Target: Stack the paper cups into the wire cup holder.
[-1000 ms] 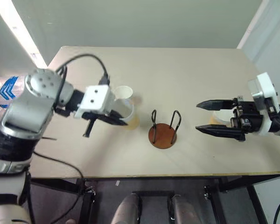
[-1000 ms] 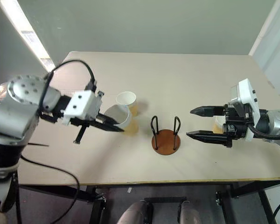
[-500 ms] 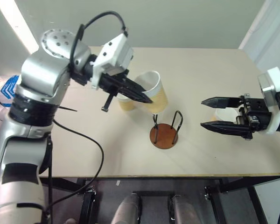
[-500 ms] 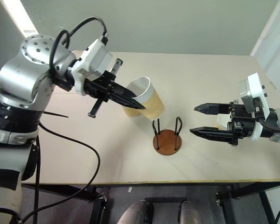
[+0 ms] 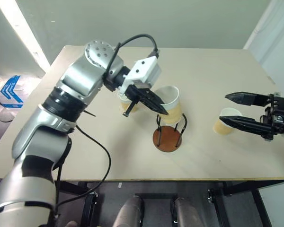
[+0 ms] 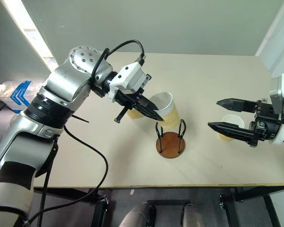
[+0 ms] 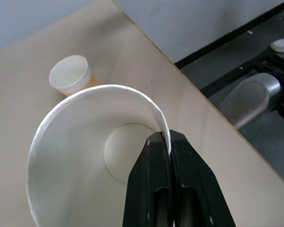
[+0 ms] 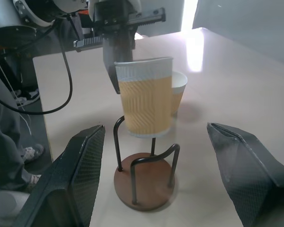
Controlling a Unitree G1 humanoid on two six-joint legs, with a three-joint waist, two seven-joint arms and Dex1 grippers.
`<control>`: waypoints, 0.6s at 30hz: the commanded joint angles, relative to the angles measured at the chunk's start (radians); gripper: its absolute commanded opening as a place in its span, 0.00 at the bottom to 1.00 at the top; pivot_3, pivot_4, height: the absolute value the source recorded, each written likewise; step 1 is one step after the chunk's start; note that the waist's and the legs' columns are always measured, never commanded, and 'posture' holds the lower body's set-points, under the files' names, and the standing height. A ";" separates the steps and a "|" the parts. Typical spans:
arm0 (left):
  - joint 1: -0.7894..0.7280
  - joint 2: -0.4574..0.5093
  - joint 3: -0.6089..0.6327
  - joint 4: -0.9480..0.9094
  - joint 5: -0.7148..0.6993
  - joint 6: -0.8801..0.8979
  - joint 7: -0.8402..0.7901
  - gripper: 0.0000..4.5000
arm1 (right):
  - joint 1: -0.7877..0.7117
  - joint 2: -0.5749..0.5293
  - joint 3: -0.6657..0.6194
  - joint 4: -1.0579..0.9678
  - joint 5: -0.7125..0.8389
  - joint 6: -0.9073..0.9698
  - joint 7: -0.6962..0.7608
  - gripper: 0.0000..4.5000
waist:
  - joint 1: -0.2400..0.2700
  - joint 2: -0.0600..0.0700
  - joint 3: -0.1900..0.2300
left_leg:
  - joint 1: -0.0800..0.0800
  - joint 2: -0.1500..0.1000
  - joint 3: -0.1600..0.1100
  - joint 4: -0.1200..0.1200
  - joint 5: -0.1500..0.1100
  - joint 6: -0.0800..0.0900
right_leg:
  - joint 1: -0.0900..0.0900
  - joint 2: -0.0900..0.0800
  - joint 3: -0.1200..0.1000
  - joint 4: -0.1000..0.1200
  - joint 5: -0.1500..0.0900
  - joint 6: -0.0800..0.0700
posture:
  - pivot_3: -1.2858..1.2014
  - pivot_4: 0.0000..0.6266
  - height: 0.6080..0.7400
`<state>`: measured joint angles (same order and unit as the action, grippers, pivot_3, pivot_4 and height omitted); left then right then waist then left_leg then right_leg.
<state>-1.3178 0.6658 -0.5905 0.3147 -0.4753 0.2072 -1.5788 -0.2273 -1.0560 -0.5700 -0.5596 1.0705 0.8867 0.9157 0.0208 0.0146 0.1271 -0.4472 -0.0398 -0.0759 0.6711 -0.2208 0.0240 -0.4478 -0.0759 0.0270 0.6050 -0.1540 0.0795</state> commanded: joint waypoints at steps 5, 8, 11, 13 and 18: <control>-0.025 -0.019 -0.073 0.028 0.052 -0.128 -0.036 0.01 | 0.032 -0.010 -0.072 -0.056 0.061 0.001 -0.065 0.81 | 0.001 0.000 0.000 | -0.002 0.000 0.000 0.003 -0.001 0.001 | 0.000 0.000 0.000 0.000 0.000 0.002 | 0.52 0.24 1.00; -0.017 -0.027 -0.092 0.034 0.080 -0.166 -0.036 0.01 | 0.035 -0.018 -0.070 -0.052 0.058 -0.004 -0.072 0.81 | 0.001 0.000 0.000 | -0.004 0.000 0.000 0.006 -0.002 0.002 | 0.000 0.000 0.000 -0.001 0.000 0.003 | 0.52 0.24 1.00; -0.005 -0.047 -0.090 0.040 0.107 -0.185 -0.036 0.01 | 0.031 -0.024 -0.057 -0.045 0.032 -0.016 -0.079 0.81 | 0.001 0.000 0.000 | -0.005 0.000 0.000 0.009 -0.003 0.003 | 0.000 0.000 0.000 -0.001 0.001 0.004 | 0.52 0.24 1.00; 0.004 -0.081 -0.067 0.060 0.152 -0.198 -0.036 0.04 | 0.026 -0.030 -0.040 -0.035 0.003 -0.027 -0.083 0.81 | 0.004 0.000 0.000 | -0.005 0.000 0.000 0.011 -0.003 0.004 | 0.001 0.000 0.000 -0.001 0.001 0.005 | 0.52 0.24 1.00; 0.014 -0.139 -0.009 0.089 0.203 -0.187 -0.032 0.34 | 0.011 -0.043 -0.016 -0.012 -0.026 -0.027 -0.092 0.81 | 0.007 0.000 0.000 | -0.005 0.000 0.000 0.012 -0.004 0.004 | 0.001 0.000 0.000 -0.001 0.003 0.005 | 0.52 0.24 1.00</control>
<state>-1.2951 0.5279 -0.6557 0.4033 -0.2820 0.0244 -1.5795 -0.1970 -1.0808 -0.5740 -0.5711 1.0535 0.8759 0.8335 0.0273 0.0147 0.1271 -0.4523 -0.0401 -0.0753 0.6832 -0.2244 0.0282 -0.4466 -0.0759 0.0275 0.6037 -0.1511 0.0845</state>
